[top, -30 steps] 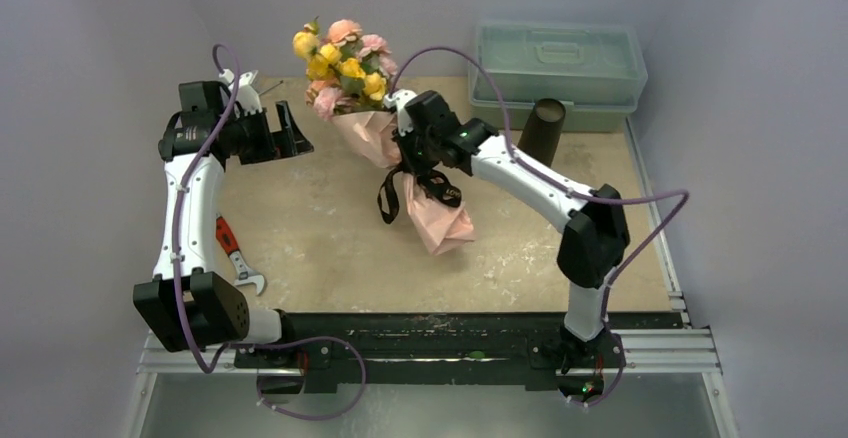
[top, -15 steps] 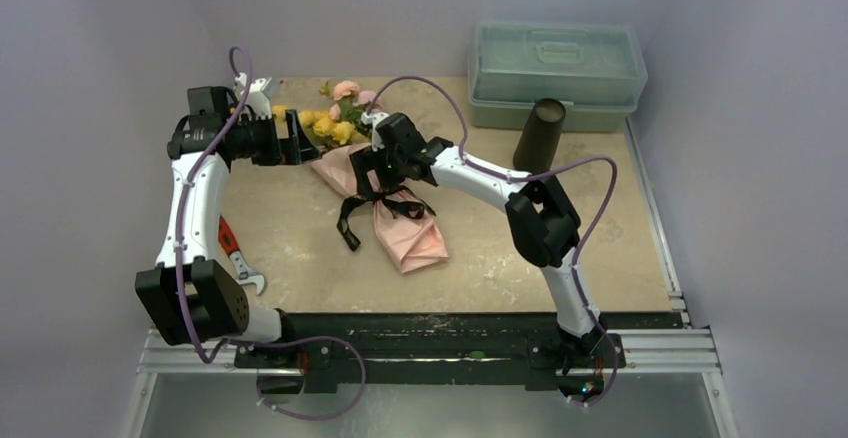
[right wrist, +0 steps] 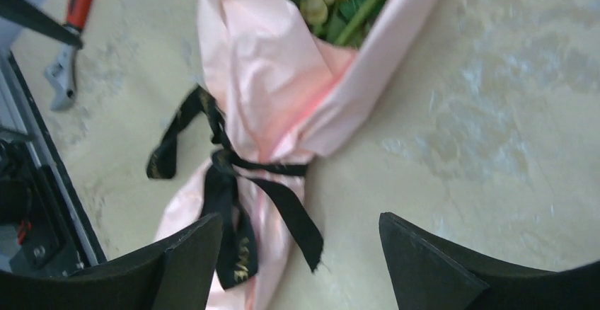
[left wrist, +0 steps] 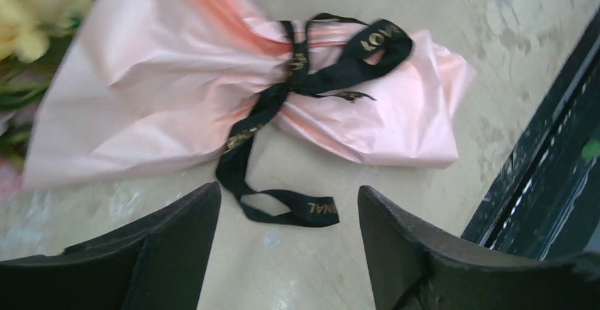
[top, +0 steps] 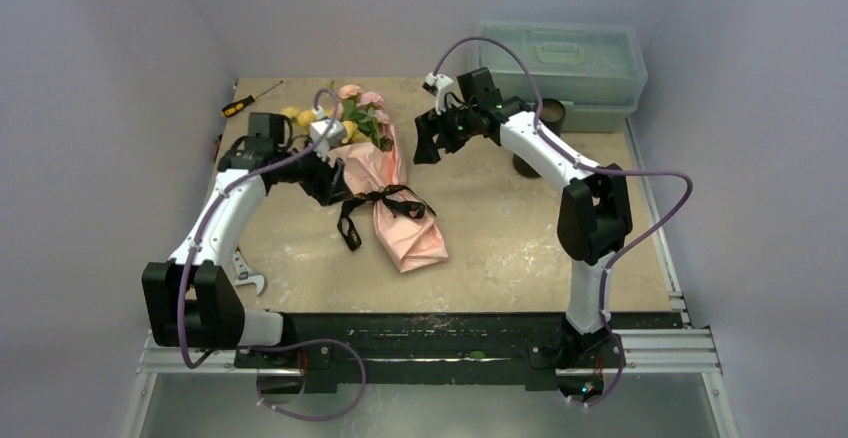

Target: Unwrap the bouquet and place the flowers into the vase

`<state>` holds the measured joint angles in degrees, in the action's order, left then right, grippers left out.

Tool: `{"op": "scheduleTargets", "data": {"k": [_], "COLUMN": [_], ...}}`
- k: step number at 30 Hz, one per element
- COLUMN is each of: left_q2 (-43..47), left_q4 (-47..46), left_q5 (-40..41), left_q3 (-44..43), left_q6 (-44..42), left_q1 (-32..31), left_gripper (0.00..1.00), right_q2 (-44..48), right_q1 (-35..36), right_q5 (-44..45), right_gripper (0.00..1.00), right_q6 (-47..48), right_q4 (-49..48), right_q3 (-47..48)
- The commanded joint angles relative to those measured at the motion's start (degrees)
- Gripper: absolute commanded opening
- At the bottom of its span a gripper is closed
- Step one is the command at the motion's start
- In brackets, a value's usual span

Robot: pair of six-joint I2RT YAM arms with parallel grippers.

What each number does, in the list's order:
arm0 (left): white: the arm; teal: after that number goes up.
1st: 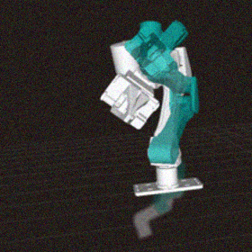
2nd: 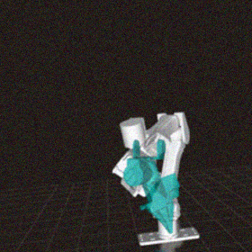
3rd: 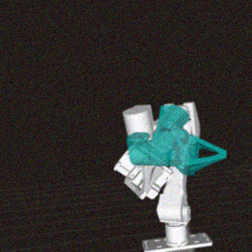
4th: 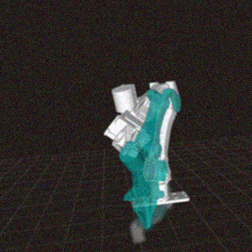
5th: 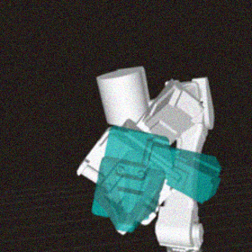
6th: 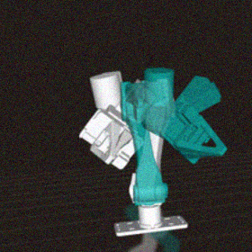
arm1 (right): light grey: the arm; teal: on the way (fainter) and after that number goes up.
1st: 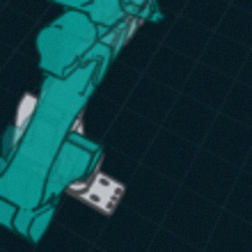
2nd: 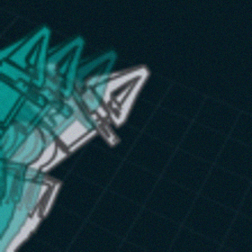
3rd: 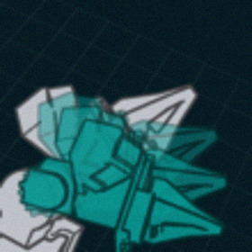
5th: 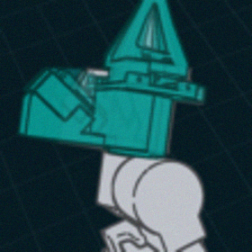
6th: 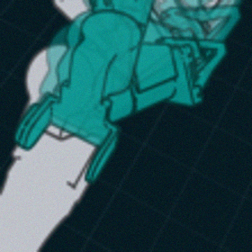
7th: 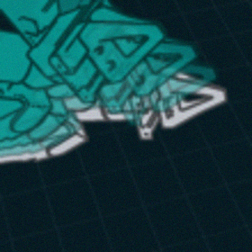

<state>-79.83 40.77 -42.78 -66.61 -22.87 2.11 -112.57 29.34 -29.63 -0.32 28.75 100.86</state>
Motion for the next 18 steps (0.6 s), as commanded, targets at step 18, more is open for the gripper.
{"op": "scheduleTargets", "data": {"k": [18], "left_q2": [-3.8], "left_q4": [-8.7], "left_q5": [8.0], "left_q3": [8.2], "left_q6": [-45.4], "left_q1": [-26.1], "left_gripper": [0.41], "right_q2": [-11.0], "right_q1": [0.1], "right_q5": [-12.3], "right_gripper": [0.67], "right_q6": [11.9], "right_q4": [11.6], "right_q3": [4.4]}}
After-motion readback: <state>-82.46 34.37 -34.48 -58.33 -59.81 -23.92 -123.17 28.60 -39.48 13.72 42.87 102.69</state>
